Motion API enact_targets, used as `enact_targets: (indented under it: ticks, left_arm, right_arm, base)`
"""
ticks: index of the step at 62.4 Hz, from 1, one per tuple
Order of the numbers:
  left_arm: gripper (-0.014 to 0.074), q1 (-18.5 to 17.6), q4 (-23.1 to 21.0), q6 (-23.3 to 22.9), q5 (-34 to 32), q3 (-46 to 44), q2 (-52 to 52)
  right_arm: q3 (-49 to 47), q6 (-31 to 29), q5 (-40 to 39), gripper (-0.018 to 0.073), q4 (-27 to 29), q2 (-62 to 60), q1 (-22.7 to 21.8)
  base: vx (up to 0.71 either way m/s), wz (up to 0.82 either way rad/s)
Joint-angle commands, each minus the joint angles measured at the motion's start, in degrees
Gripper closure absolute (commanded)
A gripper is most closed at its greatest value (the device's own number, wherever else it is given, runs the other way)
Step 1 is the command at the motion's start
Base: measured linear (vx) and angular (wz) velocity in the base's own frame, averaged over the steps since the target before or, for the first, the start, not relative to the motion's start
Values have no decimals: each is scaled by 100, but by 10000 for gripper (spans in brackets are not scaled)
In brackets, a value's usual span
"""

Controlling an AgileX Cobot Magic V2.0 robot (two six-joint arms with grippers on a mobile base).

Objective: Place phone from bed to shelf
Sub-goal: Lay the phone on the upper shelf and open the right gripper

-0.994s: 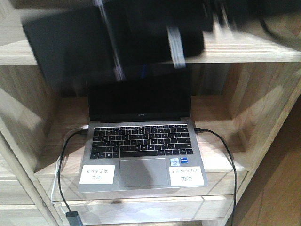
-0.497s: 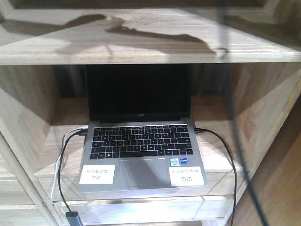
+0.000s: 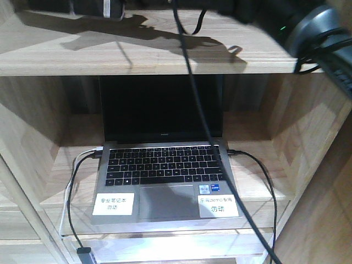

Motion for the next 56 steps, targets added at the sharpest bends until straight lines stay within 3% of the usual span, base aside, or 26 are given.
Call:
enact_targets:
  ticks: [1, 33, 44, 56]
  left_arm:
    - [595, 2, -53, 0, -399, 41, -48]
    - [595, 2, -53, 0, -399, 41, -48]
    - [595, 2, -53, 0, -399, 41, -48]
    - [595, 2, -53, 0, -399, 41, -48]
  right_arm:
    - [-203, -79, -306, 561, 409, -220, -25]
    - [-203, -74, -458, 514, 399, 52, -25]
    - [-203, -74, -561, 385, 399, 52, -25]
    - [-203, -74, -688, 116, 399, 52, -25]
  base:
    - [0, 0]
    - [0, 0]
    - [0, 0]
    - [0, 0]
